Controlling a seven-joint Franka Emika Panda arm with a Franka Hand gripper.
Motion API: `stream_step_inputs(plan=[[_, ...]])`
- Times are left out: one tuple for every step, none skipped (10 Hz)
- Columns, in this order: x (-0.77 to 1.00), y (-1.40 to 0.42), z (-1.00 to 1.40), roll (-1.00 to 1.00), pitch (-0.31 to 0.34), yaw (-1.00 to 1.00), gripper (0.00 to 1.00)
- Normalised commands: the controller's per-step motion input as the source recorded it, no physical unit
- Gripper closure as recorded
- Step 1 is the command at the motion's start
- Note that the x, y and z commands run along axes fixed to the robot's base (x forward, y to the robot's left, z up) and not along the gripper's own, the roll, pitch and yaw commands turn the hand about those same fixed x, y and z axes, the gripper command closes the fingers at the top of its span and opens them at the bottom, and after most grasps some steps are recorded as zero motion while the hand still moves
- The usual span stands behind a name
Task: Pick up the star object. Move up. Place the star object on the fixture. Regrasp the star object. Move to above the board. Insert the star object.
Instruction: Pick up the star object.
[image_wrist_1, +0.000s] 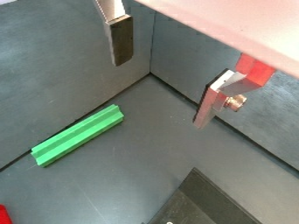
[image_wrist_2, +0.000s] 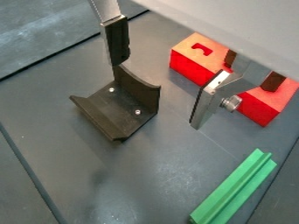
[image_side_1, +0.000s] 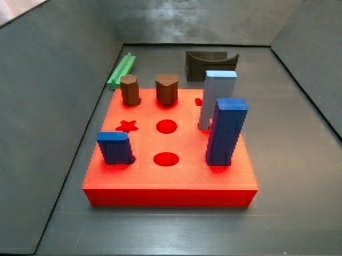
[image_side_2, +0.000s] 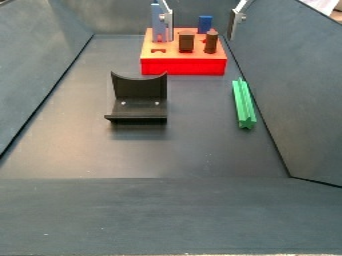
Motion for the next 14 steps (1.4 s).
stream_step_inputs(plan=[[-0.66, -0.08, -0.17, 0.0, -0.269, -0.12, 0.0], [-0.15, 0.0, -0.52, -0.13, 0.106, 0.0, 0.0], [-0.22, 0.0, -0.05, 0.0, -0.02, -0.05, 0.0], [-0.35, 0.0, -0.29, 0.0, -0.243, 0.0, 0.0], [-0.45, 0.0, -0.8, -0.03, -0.227, 0.0, 0.0], [0.0, 0.0, -1.0, -0.03, 0.0, 0.0, 0.0], [0.27, 0.0, -0.86, -0.1, 0.061, -0.05, 0.0], [0.28, 0.0, -0.77, -0.13, 0.083, -0.1, 0.0], [0.26, 0.0, -0.74, -0.15, 0.07, -0.12, 0.0], [0.25, 0.0, -0.75, -0.15, 0.06, -0.12, 0.0], [0.08, 0.0, -0.75, -0.19, 0.003, -0.11, 0.0], [-0.07, 0.04, -0.69, -0.24, -0.026, -0.07, 0.0], [-0.6, 0.07, -0.66, -0.22, -0.15, -0.12, 0.0], [-0.57, 0.09, -0.73, -0.18, -0.134, -0.09, 0.0]])
